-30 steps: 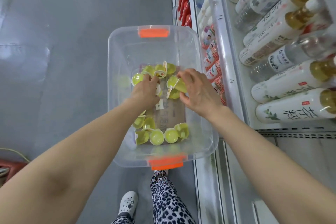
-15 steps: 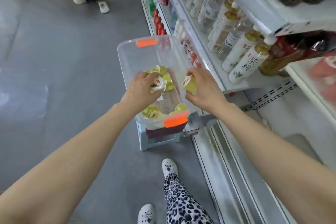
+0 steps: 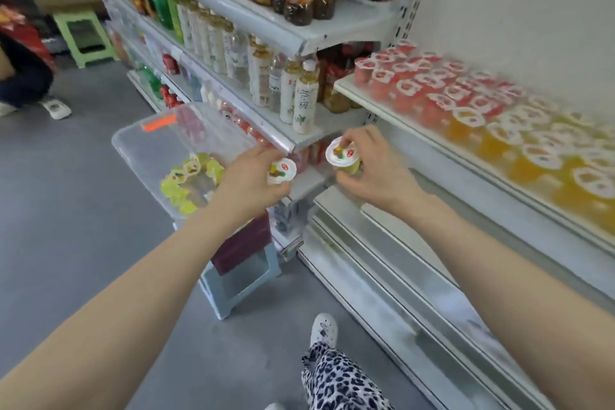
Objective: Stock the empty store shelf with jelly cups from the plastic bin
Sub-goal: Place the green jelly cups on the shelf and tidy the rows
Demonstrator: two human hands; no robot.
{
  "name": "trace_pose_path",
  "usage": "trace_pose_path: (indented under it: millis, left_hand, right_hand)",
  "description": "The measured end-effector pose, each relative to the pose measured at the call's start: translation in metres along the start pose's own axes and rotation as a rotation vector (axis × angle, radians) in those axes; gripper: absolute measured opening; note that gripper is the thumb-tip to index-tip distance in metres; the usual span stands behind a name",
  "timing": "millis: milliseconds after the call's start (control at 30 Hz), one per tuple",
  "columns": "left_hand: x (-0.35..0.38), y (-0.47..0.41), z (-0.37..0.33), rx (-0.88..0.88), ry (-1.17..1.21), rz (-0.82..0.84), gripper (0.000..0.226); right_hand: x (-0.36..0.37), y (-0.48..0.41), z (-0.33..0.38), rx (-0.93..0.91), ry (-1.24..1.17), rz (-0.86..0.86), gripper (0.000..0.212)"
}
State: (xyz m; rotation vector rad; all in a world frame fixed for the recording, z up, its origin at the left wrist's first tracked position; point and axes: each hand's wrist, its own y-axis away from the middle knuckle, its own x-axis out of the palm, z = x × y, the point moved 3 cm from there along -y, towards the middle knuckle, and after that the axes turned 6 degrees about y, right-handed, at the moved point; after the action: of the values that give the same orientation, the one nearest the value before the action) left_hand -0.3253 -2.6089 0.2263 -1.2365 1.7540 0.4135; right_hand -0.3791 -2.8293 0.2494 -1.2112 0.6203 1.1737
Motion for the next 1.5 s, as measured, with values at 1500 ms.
trace_pose_path:
  millis: [1500]
  left_hand:
    - [0.265,-0.002,-0.672,0.707,0.224,0.230,0.054]
  right_hand:
    - [-0.397,0.480,-0.423,1.027,0.154,-0.355,0.034]
